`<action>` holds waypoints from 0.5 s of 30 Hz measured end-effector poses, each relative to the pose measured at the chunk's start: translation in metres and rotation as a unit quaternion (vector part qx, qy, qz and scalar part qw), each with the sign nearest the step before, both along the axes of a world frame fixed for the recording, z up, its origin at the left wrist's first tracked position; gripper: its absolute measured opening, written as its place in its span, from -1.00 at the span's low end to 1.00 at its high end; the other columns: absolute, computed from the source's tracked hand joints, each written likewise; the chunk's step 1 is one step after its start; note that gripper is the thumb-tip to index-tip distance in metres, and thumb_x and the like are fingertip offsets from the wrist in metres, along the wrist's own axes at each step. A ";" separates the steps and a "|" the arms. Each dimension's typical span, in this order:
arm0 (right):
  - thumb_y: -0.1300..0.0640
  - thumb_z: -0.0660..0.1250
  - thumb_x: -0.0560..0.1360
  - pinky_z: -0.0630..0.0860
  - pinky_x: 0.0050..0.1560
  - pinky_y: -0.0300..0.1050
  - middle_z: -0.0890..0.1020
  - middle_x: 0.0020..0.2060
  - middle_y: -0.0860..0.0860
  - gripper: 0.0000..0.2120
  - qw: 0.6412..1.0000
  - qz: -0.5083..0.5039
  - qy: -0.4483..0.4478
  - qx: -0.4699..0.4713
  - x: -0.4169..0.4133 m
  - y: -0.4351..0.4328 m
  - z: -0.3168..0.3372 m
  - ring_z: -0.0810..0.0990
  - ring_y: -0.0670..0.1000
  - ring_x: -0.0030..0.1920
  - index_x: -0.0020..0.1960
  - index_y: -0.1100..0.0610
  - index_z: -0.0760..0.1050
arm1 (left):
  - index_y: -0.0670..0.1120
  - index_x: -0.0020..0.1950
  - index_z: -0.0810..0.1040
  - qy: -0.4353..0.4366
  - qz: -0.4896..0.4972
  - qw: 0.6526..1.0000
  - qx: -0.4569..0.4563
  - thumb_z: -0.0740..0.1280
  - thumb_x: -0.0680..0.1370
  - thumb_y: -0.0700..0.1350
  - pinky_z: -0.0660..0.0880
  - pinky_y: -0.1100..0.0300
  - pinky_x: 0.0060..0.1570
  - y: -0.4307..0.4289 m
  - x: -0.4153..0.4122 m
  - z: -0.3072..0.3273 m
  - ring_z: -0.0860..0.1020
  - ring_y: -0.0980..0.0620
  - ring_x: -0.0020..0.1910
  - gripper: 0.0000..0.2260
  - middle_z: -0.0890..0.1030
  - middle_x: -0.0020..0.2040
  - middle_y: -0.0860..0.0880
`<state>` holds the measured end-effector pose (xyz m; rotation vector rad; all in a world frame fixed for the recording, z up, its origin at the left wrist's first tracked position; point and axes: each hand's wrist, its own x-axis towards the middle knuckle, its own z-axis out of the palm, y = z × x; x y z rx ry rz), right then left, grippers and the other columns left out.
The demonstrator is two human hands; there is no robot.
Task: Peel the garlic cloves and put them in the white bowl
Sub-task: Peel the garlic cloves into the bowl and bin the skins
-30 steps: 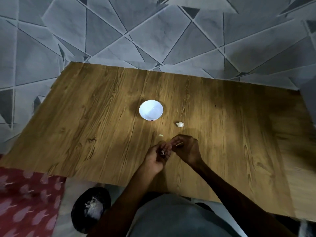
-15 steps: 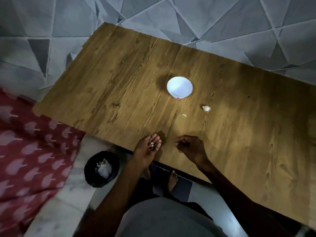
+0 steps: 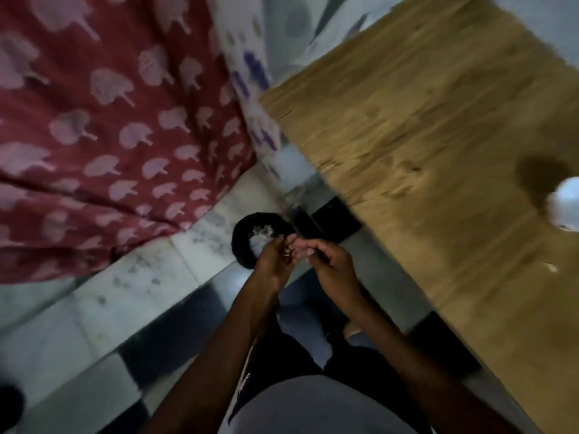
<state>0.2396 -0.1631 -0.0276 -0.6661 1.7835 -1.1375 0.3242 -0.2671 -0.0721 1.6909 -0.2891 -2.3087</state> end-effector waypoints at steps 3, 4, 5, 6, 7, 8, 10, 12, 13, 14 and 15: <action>0.19 0.24 0.57 0.54 0.25 0.01 0.69 0.09 -0.04 -0.75 0.999 0.012 -0.032 0.026 0.054 -0.051 -0.062 0.64 -0.05 0.15 0.10 -0.05 0.62 | -0.21 0.03 0.50 -0.035 0.042 0.998 0.015 0.08 0.68 -0.07 0.49 0.15 -0.06 -0.054 0.040 -0.073 0.54 -0.03 -0.10 -0.72 0.55 0.01 -0.18; 0.18 0.23 0.57 0.51 0.29 -0.03 0.67 0.13 -0.03 -0.74 0.998 0.015 -0.052 0.030 0.071 -0.064 -0.089 0.62 -0.06 0.19 0.15 -0.02 0.61 | -0.22 0.03 0.48 -0.044 0.056 0.997 0.020 0.06 0.69 -0.06 0.46 0.14 -0.02 -0.070 0.051 -0.104 0.50 -0.04 -0.09 -0.71 0.51 0.03 -0.20; 0.14 0.22 0.58 0.48 0.32 -0.08 0.65 0.19 -0.01 -0.74 0.997 0.022 -0.070 0.033 0.084 -0.074 -0.112 0.59 -0.06 0.24 0.21 0.01 0.58 | -0.22 0.04 0.47 -0.052 0.066 0.996 0.029 0.04 0.69 -0.04 0.46 0.14 -0.02 -0.082 0.059 -0.131 0.48 -0.04 -0.09 -0.69 0.48 0.01 -0.19; 0.08 0.21 0.58 0.44 0.35 -0.12 0.61 0.25 0.01 -0.71 0.995 0.034 -0.084 0.040 0.099 -0.085 -0.145 0.55 -0.05 0.30 0.27 0.05 0.54 | -0.23 0.08 0.48 -0.047 0.069 0.996 0.043 0.02 0.70 -0.02 0.48 0.13 -0.01 -0.096 0.068 -0.161 0.48 -0.05 -0.07 -0.66 0.49 0.00 -0.19; 0.01 0.20 0.59 0.39 0.38 -0.16 0.57 0.30 0.02 -0.64 0.993 0.047 -0.100 0.048 0.113 -0.096 -0.177 0.51 -0.05 0.35 0.33 0.07 0.49 | -0.25 0.19 0.47 -0.051 0.077 0.994 0.058 0.01 0.70 -0.02 0.50 0.11 0.06 -0.107 0.077 -0.194 0.50 -0.08 0.00 -0.63 0.51 0.05 -0.19; -0.03 0.19 0.58 0.36 0.40 -0.19 0.53 0.34 0.02 -0.59 0.990 0.056 -0.117 0.059 0.124 -0.105 -0.212 0.48 -0.08 0.37 0.38 0.10 0.46 | -0.26 0.33 0.42 -0.043 0.086 0.993 0.071 -0.01 0.70 -0.03 0.45 0.08 0.20 -0.117 0.085 -0.229 0.50 -0.11 0.15 -0.61 0.52 0.16 -0.21; -0.07 0.18 0.56 0.35 0.36 -0.29 0.51 0.32 -0.02 -0.54 0.982 0.068 -0.138 0.108 0.140 -0.123 -0.279 0.50 -0.25 0.27 0.40 0.10 0.43 | -0.25 0.49 0.27 -0.028 0.103 0.991 0.086 -0.06 0.69 -0.05 0.23 0.03 0.43 -0.130 0.099 -0.291 0.33 -0.14 0.44 -0.56 0.39 0.41 -0.21; -0.15 0.20 0.51 0.38 0.24 -0.30 0.54 0.15 -0.09 -0.54 0.972 0.091 -0.144 0.161 0.155 -0.142 -0.344 0.50 -0.26 0.12 0.32 0.04 0.46 | -0.23 0.54 0.19 -0.032 0.111 0.988 0.102 -0.12 0.67 -0.01 0.19 0.06 0.44 -0.138 0.110 -0.353 0.29 -0.13 0.47 -0.50 0.35 0.45 -0.23; -0.18 0.20 0.52 0.38 0.21 -0.28 0.54 0.09 -0.11 -0.56 0.964 0.109 -0.156 0.185 0.158 -0.152 -0.377 0.49 -0.20 0.10 0.29 0.02 0.47 | -0.24 0.55 0.16 -0.030 0.108 0.989 0.100 -0.13 0.66 0.01 0.29 0.08 0.36 -0.140 0.113 -0.383 0.38 -0.13 0.38 -0.48 0.42 0.36 -0.24; -0.14 0.18 0.57 0.37 0.21 -0.25 0.54 0.12 -0.06 -0.57 0.956 0.124 -0.169 0.207 0.157 -0.162 -0.405 0.49 -0.11 0.14 0.32 0.08 0.44 | -0.24 0.55 0.15 -0.021 0.107 0.990 0.094 -0.11 0.65 0.04 0.41 0.10 0.22 -0.142 0.118 -0.405 0.47 -0.12 0.22 -0.45 0.51 0.21 -0.22; -0.06 0.15 0.64 0.32 0.27 -0.23 0.50 0.24 0.05 -0.56 0.950 0.146 -0.160 0.225 0.150 -0.172 -0.430 0.46 -0.02 0.26 0.41 0.17 0.37 | -0.23 0.55 0.16 -0.022 0.116 0.989 0.091 -0.08 0.65 0.06 0.47 0.10 0.10 -0.143 0.119 -0.422 0.51 -0.10 0.08 -0.45 0.56 0.07 -0.18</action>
